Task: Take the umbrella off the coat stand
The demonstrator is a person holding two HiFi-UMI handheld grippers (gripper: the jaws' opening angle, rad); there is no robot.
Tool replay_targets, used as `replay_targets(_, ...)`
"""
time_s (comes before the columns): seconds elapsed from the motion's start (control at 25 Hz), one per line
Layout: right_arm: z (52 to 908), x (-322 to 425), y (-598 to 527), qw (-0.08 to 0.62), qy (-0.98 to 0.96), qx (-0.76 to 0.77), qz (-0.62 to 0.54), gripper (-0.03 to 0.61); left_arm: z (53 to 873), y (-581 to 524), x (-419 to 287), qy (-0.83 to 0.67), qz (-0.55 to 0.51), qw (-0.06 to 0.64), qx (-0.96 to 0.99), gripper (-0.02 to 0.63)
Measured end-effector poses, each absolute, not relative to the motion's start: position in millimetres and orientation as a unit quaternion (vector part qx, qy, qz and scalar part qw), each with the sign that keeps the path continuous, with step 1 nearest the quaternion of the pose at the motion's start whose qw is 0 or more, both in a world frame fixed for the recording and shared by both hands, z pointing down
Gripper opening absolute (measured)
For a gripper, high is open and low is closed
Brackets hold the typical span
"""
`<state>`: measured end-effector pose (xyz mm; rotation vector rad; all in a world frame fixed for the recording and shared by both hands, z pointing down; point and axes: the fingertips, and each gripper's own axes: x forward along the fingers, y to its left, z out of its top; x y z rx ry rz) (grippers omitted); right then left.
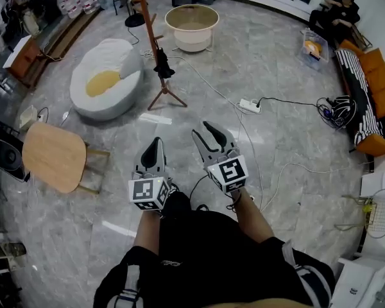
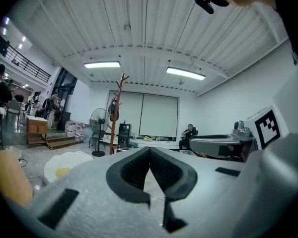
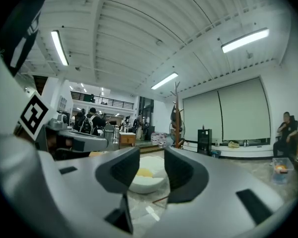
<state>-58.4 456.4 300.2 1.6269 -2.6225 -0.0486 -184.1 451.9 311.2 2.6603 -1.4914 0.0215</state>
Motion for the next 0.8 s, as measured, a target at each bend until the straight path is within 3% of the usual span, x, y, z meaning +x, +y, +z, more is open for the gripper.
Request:
replay_targets(0.36, 325, -30, 456, 0.033, -0.847, 0.53, 0.006, 0.23, 334, 445, -161, -0.481, 0.023, 0.059, 0.874, -0.002)
replay_targets(0.8, 347, -1, 380, 0.036, -0.837, 0.545, 0.028, 0.315, 346, 360, -129, -0.456, 0.037, 0.064, 0.887, -0.002)
